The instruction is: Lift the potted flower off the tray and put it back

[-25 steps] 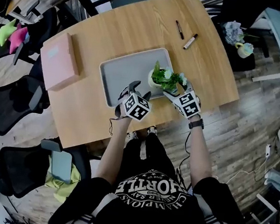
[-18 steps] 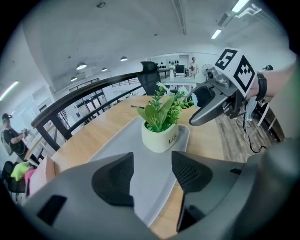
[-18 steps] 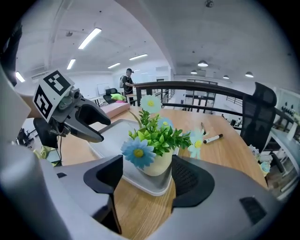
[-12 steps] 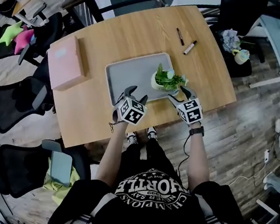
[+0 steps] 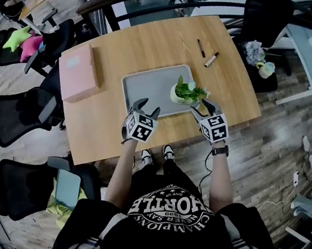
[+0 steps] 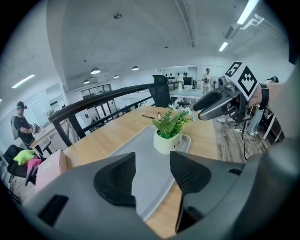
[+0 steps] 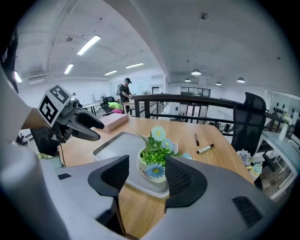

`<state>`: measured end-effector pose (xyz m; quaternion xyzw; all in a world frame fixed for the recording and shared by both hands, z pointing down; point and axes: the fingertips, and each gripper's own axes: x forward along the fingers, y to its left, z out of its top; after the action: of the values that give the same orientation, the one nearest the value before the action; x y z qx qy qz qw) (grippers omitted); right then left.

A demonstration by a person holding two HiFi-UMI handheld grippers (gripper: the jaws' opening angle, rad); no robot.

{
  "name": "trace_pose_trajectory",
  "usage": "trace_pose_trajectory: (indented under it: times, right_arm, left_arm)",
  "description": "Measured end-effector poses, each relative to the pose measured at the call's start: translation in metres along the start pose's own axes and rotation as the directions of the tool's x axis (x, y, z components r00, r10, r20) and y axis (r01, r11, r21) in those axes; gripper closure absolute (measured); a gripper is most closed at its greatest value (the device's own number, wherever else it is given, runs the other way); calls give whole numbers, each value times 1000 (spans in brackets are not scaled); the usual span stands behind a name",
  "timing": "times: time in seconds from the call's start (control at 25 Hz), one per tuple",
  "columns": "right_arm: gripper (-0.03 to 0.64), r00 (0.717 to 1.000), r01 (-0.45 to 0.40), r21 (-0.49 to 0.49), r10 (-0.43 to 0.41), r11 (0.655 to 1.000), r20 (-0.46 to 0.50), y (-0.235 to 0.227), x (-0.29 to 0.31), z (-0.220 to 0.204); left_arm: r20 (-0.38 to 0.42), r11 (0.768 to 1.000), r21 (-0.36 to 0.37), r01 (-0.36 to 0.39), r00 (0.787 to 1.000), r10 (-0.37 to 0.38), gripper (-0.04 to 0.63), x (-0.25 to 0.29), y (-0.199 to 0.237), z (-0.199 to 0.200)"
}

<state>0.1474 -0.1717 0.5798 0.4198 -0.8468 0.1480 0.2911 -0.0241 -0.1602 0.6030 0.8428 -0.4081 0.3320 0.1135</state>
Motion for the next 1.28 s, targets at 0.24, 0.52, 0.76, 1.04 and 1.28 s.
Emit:
trace_pose_trajectory:
  times: [0.24, 0.52, 0.76, 1.04, 1.28]
  right_arm:
    - [368, 1000, -7, -9, 8, 1000, 11, 12, -6, 11]
    - [383, 999, -14, -15, 14, 1000, 32, 24, -6, 26]
    - [394, 997, -33, 2, 33, 999, 68, 30, -1, 44]
    - [416, 993, -63, -18, 64, 998, 102, 45, 10, 68]
    - [439, 988, -83, -39, 87, 996, 125, 59, 21, 88]
  left_arm:
    - [28, 1000, -18, -15, 999, 15, 356, -18, 9, 2]
    - [55, 999, -27, -30, 998, 32, 364, -32, 17, 6]
    - [82, 999, -37, -40, 996, 43, 368, -43, 25, 8]
    - [110, 996, -59, -64, 991, 71, 383, -55, 35, 11]
    - [144, 990, -96, -105, 983, 118, 403, -71, 55, 14]
